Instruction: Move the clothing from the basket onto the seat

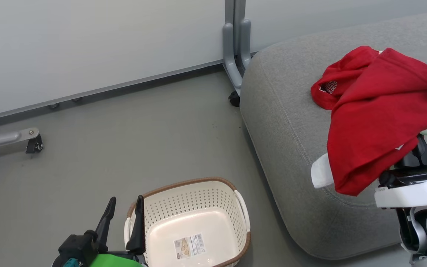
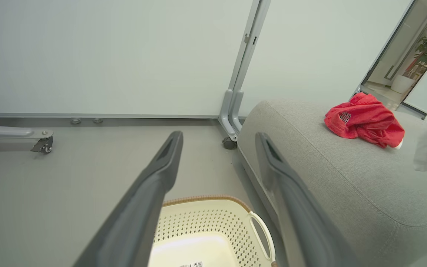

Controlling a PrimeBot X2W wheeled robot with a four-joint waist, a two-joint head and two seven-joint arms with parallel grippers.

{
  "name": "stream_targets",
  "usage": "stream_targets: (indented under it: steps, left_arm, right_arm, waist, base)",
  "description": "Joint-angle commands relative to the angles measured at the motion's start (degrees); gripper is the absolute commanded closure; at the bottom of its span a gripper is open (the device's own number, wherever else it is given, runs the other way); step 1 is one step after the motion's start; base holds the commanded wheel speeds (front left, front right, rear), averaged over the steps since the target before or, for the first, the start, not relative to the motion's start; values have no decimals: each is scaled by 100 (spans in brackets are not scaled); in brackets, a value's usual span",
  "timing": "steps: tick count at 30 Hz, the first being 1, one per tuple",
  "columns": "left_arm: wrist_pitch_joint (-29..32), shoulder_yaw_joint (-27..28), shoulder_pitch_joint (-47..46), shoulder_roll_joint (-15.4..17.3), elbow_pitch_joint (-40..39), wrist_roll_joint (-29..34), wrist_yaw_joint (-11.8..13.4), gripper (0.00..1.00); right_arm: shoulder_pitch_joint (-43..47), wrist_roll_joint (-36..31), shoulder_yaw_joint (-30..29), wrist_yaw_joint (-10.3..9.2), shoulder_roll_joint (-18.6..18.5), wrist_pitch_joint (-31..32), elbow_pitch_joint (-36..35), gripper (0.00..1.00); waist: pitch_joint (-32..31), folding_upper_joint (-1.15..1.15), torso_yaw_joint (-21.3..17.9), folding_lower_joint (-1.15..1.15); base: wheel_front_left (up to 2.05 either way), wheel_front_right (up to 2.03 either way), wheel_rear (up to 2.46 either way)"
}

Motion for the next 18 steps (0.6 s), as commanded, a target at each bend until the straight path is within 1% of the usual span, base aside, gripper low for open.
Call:
stream_targets:
  steps: [1, 11, 18]
  left_arm:
    - [-1, -16, -117, 19, -18, 5, -15, 0]
    - [-1, -121, -283, 20, -2, 108, -15, 0]
    - [-1, -73, -382, 20, 13, 88, -15, 0]
  right_arm:
    - [-69, -1, -36, -8, -36, -18, -27, 100]
    - [-180, 45, -114, -8, -44, -19, -42, 100]
    - [-274, 56, -123, -8, -26, -19, -23, 100]
  waist:
    - [77, 0, -255, 0]
    - [218, 0, -1066, 0]
    - [274, 0, -1637, 0]
  base:
    - [0, 0, 0]
    - [0, 0, 0]
    - [0, 0, 0]
